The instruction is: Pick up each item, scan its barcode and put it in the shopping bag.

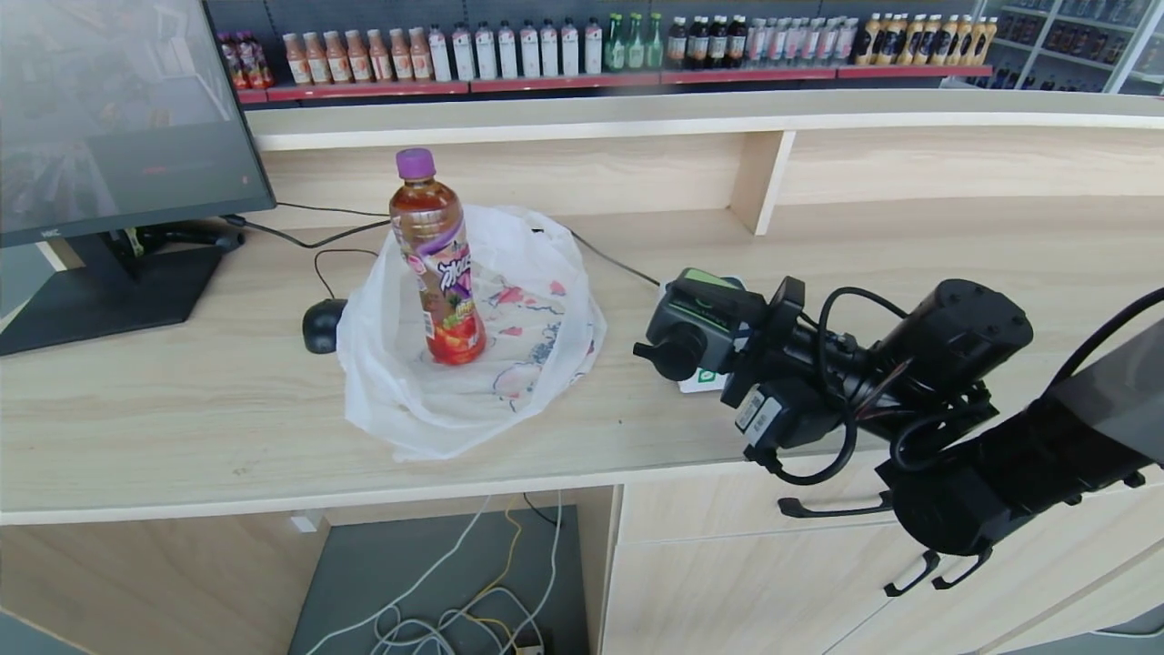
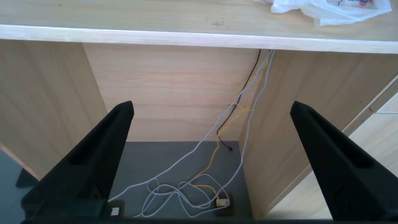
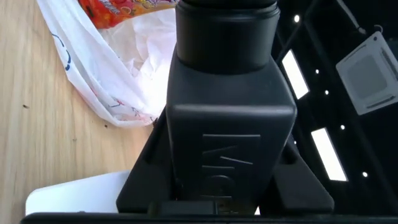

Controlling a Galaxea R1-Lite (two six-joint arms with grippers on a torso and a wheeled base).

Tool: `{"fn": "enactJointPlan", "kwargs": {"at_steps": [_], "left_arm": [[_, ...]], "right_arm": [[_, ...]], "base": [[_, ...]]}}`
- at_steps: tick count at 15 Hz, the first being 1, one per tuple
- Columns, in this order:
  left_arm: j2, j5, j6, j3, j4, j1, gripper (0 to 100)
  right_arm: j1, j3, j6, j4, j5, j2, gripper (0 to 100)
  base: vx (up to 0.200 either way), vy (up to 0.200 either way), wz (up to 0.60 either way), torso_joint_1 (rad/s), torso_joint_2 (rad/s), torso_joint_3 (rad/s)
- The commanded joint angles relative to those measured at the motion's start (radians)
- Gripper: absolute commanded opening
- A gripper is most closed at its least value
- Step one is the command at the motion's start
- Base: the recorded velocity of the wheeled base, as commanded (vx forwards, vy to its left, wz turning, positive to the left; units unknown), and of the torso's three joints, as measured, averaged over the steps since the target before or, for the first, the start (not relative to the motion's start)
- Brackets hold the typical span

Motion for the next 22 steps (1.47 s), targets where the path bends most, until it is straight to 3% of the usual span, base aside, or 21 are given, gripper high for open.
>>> {"fn": "enactJointPlan", "kwargs": {"at_steps": [1, 22], "left_arm": [[0.0, 0.0, 0.0, 0.0, 0.0, 0.0, 100], [0.0, 0.0, 0.0, 0.0, 0.0, 0.0, 100]], "right_arm": [[0.001, -0.009, 0.0, -0.001, 0.0, 0.024, 0], [-0.008, -0.009, -0.003, -0.001, 0.0, 0.061, 0]], "base": [[0.0, 0.0, 0.0, 0.0, 0.0, 0.0], [0.0, 0.0, 0.0, 0.0, 0.0, 0.0]]}}
